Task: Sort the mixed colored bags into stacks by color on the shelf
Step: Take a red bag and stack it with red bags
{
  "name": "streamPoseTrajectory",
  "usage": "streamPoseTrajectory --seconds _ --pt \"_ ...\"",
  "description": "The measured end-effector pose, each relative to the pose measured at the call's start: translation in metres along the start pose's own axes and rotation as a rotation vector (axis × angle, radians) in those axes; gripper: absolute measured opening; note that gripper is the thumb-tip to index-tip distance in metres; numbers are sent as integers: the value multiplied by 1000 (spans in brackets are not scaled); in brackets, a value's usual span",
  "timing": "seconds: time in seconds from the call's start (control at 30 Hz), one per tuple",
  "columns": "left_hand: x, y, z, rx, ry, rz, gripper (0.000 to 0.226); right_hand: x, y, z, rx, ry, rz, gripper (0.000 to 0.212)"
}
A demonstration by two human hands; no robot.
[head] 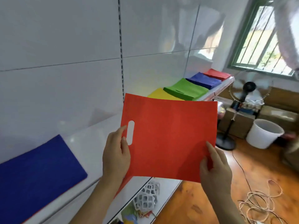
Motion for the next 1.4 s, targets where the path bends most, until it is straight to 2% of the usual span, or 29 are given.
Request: streamPoseTrajectory --seconds 0.23,0.5,0.7,0.97,1.4 --pt "14 45 152 -72 -182 45 49 52 110 -40 -124 20 43 64" --pt "33 82 296 -99 -276 97 49 127 220 -67 -211 59 128 67" --pt "69 85 392 -107 -332 95 49 189 283 -48 -244 46 172 67" --pt "153 84 535 -223 -372 57 49 316 342 -10 -326 92 202 70" --pt "240 102 778 -222 -492 168 47 472 484 22 -405 137 318 72"
Point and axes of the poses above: each hand's wrist, its own x-axis towards the middle knuckle, its own z-axis out of the palm, y = z × x, the point moved 1 cm from there along x, towards the middle knuckle, and after that the axes turned 10 degrees about -x, right-handed, at the moved point
